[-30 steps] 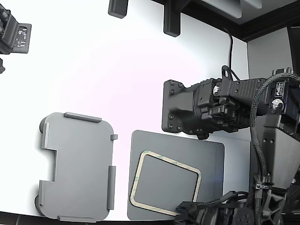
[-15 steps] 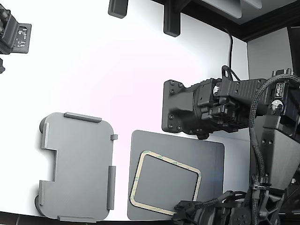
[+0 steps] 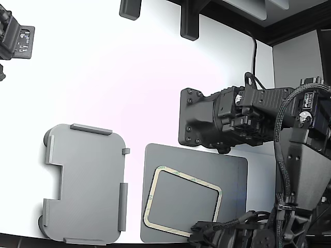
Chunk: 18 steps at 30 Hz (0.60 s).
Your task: Grab top frame and put it into gray box.
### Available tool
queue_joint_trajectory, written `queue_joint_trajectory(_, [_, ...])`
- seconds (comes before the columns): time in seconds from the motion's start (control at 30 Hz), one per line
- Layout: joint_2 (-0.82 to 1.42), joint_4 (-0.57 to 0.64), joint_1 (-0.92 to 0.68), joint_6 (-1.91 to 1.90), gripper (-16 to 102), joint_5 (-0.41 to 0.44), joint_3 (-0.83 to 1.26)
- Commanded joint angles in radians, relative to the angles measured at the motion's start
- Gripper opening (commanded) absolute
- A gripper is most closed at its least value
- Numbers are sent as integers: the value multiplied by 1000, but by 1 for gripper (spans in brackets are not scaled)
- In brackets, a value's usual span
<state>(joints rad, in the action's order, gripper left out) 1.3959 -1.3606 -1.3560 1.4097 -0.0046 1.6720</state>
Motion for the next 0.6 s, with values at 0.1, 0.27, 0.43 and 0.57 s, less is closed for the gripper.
queue_joint_trajectory(0.1, [17, 21, 9, -5, 41, 14, -2])
queue_joint_trajectory(0.27, [25, 55, 3, 15, -2, 43, -2])
queue_joint_trajectory(0.43, [35, 44, 3, 72, -11, 37, -40])
queue_joint_trajectory(0.57, [37, -40, 2, 34, -11, 44, -144])
